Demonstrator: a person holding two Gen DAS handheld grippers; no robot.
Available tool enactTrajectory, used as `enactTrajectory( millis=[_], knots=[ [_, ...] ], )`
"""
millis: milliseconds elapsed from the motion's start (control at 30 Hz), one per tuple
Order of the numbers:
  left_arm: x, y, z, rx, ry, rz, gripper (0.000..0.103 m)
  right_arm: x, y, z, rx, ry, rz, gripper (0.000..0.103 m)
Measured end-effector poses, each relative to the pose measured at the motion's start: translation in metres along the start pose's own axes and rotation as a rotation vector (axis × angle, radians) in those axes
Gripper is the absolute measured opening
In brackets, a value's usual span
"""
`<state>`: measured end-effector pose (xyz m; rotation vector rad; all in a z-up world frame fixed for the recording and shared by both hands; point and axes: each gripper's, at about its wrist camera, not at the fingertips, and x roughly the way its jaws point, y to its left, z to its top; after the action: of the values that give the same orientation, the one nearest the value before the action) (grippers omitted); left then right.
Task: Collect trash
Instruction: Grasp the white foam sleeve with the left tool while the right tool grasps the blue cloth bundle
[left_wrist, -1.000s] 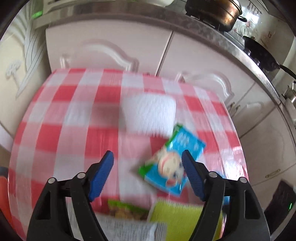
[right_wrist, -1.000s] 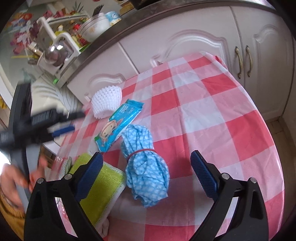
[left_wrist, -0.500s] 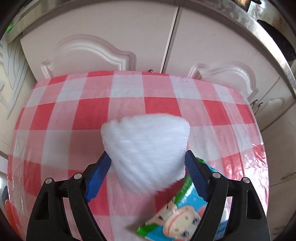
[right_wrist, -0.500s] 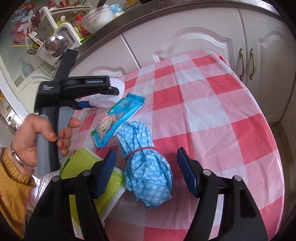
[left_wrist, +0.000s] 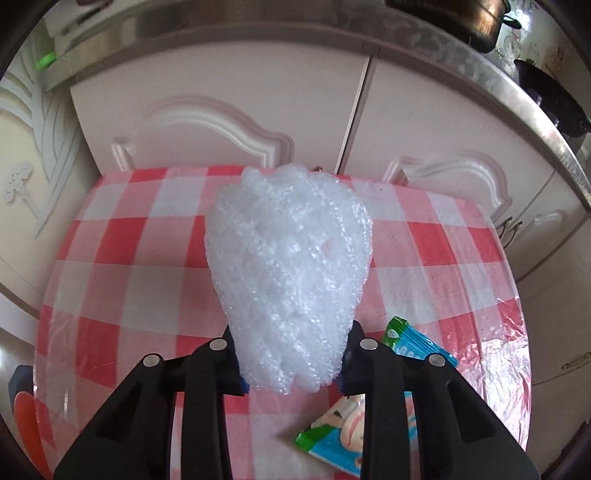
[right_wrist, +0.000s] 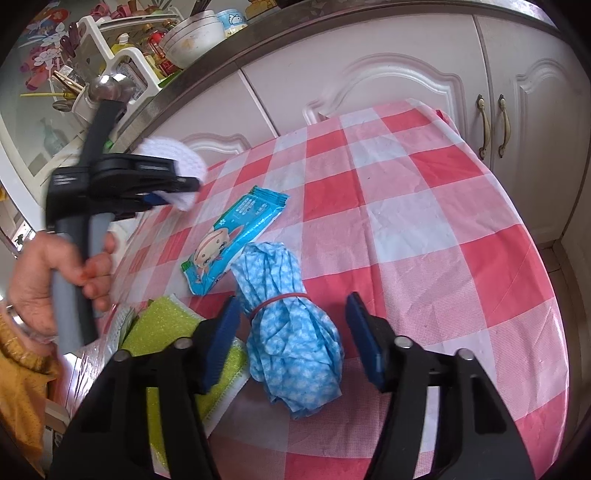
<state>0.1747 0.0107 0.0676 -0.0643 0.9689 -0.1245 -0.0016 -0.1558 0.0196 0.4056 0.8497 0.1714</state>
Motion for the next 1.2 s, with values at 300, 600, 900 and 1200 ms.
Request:
enactTrajectory(
  millis=[300,600,900,1200],
  knots=[
    [-0.081,0.018,-0.035,0.021,-0.078,-0.005,0.033,0.001,0.0,-0.001,-0.002,0.004,-0.006,0.044],
    [-0.147,0.065,-0.113,0.008,-0.11,0.034,0.033,-0.004,0.0,-0.001,-0.003,-0.021,0.018,0.035],
    [-0.176,0.119,-0.185,-0.087,-0.125,-0.011,0.033,-0.025,-0.009,0.0,0.036,-0.137,0.106,0.035],
    [-0.181,0.168,-0.222,-0.118,-0.152,-0.02,0.033,-0.046,-0.009,0.004,0.154,-0.211,0.237,0.035]
  ],
)
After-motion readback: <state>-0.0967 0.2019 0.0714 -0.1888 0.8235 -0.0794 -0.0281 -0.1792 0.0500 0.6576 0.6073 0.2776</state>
